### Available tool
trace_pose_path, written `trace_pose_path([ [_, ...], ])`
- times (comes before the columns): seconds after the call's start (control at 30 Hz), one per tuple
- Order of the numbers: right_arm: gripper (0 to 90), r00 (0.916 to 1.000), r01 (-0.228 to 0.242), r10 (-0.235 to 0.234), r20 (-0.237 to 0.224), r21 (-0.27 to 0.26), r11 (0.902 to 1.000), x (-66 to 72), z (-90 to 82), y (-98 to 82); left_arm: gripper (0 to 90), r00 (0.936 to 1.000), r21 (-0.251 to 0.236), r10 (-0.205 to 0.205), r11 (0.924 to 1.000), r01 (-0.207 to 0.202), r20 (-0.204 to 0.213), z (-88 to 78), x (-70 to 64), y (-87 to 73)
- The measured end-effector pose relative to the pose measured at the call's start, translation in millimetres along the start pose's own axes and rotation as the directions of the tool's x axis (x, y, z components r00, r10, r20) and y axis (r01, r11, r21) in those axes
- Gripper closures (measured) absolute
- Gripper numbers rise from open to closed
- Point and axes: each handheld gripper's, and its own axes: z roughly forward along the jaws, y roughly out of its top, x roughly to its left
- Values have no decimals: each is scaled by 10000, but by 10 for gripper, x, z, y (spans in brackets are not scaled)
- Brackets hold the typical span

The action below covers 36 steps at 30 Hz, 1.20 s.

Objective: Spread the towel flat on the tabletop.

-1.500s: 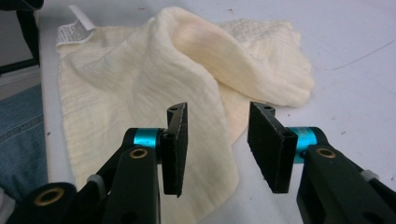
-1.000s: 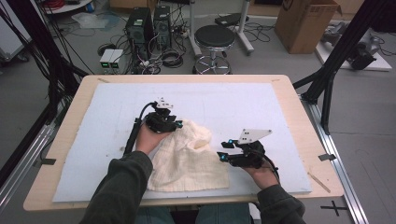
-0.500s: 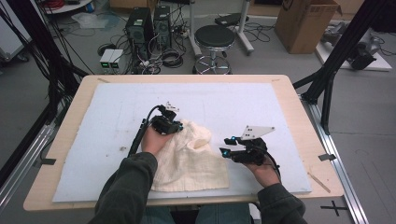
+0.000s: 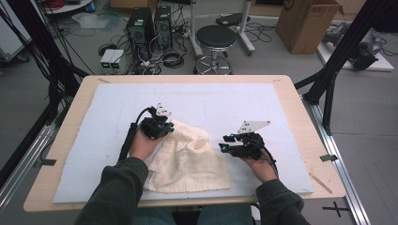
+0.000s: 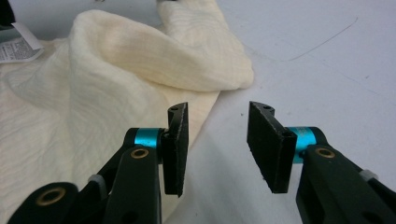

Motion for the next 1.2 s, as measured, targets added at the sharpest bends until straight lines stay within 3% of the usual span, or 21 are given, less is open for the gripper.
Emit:
trace_pose_path([
  [0.1, 597, 10000, -46, 46, 5, 112, 9999, -8, 70, 49, 869, 9998, -190, -204, 9996, 204, 11, -121, 51, -111],
  [0.3, 624, 9995, -290, 294, -96, 391, 9988, -19, 257, 152, 869, 9999, -266, -106, 9996, 105, -36, -285, 68, -295],
  [0.6, 637, 9984, -560, 564, -11, 1067, 9927, -36, 448, 155, 868, 9993, -9, -314, 9995, 314, -184, -334, 138, -525],
  [0.87, 673, 9983, -583, 590, 1, 1532, 9865, -14, 595, 162, 868, 9982, 14, -539, 9985, 539, -257, -372, 219, -606],
  [0.93, 733, 9990, -446, 431, 125, 1706, 9843, 16, 650, 172, 868, 9979, 10, -586, 9983, 586, -265, -374, 229, -614],
  [0.97, 813, 9992, -396, 380, 126, 1713, 9844, 19, 653, 183, 868, 9979, 9, -597, 9982, 598, -253, -374, 234, -614],
  [1.03, 877, 9995, -292, 302, -30, 1780, 9836, 26, 656, 195, 868, 9978, 7, -614, 9981, 615, -258, -371, 233, -613],
  [1.2, 890, 9993, -336, 294, 227, 2141, 9762, 30, 524, 188, 868, 9984, -33, -497, 9988, 497, -253, -374, 207, -605],
])
